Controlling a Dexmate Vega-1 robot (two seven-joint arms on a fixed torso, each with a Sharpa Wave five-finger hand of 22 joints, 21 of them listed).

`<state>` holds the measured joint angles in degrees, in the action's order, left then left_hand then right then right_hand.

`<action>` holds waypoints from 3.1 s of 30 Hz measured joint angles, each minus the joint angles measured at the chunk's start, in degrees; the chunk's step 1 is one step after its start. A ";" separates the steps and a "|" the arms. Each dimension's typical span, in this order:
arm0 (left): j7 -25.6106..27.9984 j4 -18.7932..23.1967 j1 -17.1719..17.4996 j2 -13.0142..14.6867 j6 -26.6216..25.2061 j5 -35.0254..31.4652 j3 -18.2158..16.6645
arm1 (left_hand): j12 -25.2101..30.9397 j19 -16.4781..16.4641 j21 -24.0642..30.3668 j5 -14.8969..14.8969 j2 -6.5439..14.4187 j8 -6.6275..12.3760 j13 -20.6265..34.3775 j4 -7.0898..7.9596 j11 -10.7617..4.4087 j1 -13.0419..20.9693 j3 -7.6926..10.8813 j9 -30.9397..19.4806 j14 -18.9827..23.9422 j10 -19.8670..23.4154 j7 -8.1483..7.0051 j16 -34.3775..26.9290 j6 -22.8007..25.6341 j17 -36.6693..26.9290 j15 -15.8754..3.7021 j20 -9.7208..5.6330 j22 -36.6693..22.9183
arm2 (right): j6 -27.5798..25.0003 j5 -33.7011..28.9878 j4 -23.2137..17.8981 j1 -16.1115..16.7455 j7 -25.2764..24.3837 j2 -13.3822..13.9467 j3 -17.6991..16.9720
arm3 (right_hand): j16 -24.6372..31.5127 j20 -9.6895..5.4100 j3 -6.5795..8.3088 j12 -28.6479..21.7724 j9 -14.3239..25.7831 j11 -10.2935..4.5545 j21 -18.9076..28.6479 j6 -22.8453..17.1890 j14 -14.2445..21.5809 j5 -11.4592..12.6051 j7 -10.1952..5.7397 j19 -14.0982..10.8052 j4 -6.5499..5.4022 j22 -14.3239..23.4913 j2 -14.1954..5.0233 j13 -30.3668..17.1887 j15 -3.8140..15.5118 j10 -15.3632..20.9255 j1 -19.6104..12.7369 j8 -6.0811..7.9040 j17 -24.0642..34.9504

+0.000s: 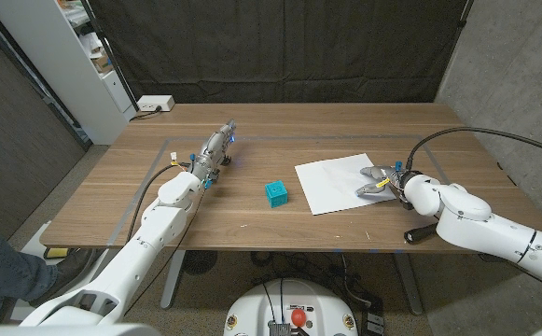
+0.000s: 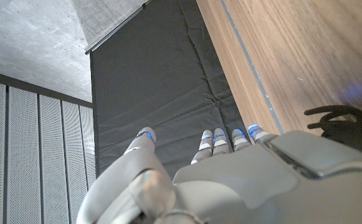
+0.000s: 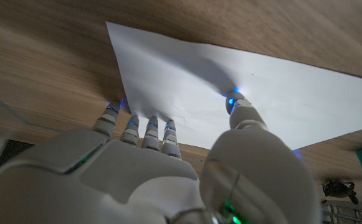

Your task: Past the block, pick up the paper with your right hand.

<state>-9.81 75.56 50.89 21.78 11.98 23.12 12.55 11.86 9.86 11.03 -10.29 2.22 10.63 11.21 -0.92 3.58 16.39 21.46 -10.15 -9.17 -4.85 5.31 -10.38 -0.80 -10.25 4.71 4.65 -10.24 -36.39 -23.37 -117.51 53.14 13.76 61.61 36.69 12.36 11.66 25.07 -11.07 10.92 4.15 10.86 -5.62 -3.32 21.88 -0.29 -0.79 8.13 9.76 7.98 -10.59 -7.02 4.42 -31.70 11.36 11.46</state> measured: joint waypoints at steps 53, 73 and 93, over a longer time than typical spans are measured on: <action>-0.77 -2.90 -1.71 -0.91 0.08 -0.56 0.75 | 0.00 0.00 0.00 0.00 -0.01 0.00 0.00 -0.35 -0.20 0.00 -0.05 0.00 -0.27 -0.21 0.07 0.00 0.06 0.00 -0.27 -0.02 0.00 | 0.98 -5.60 8.58 1.70 -11.35 -5.92 3.18 | 7.24 0.36 -0.14 -5.57 0.24 -6.25 1.89 -20.33 26.00 4.21 -6.13 -20.00 -1.13 0.31 -3.65 -0.34 7.70 20.28 -5.02 7.06 0.01; -1.33 -5.04 -3.14 -1.50 0.08 -0.83 1.12 | 0.00 0.23 0.00 0.00 0.30 0.00 0.00 -0.59 -0.41 -0.30 -0.29 0.00 -0.50 -0.41 0.31 0.00 0.30 0.00 -0.03 0.21 0.00 | 4.64 -5.43 11.47 6.48 -26.23 -9.46 0.23 | 10.65 -0.03 2.15 -8.67 0.58 -9.80 2.34 -41.82 37.13 0.46 -8.00 -27.60 0.24 0.10 -8.53 -0.65 10.30 39.39 -9.91 11.22 2.18; -1.80 -6.48 -4.59 -2.05 0.06 -1.29 1.77 | 0.00 0.21 0.00 0.00 0.30 0.00 0.00 -0.58 -0.40 -0.30 -0.29 -0.12 -0.49 -0.41 0.31 0.00 0.30 0.01 -0.03 0.19 0.00 | 7.67 -4.52 11.62 8.84 -34.49 -10.85 -2.58 | 11.18 -0.63 1.90 -10.67 1.04 -15.51 2.34 -49.79 39.21 -1.80 -10.45 -29.48 0.50 0.11 -9.12 -2.89 10.47 49.16 -12.64 13.23 2.53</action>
<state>-11.61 69.08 46.30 19.73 12.04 21.82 14.31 11.85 10.07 11.03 -10.29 2.52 10.63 11.21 -1.51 3.17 16.09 21.17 -10.28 -9.66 -5.26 5.63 -10.38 -0.51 -10.25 4.68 4.84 -10.24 -28.72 -27.88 -105.89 61.98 -20.72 50.76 34.12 23.54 11.04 26.96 -21.74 11.96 -11.36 13.19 -55.41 35.90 20.08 -10.73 -30.27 8.63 9.86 -1.14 -13.49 3.45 53.58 -44.34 24.60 13.99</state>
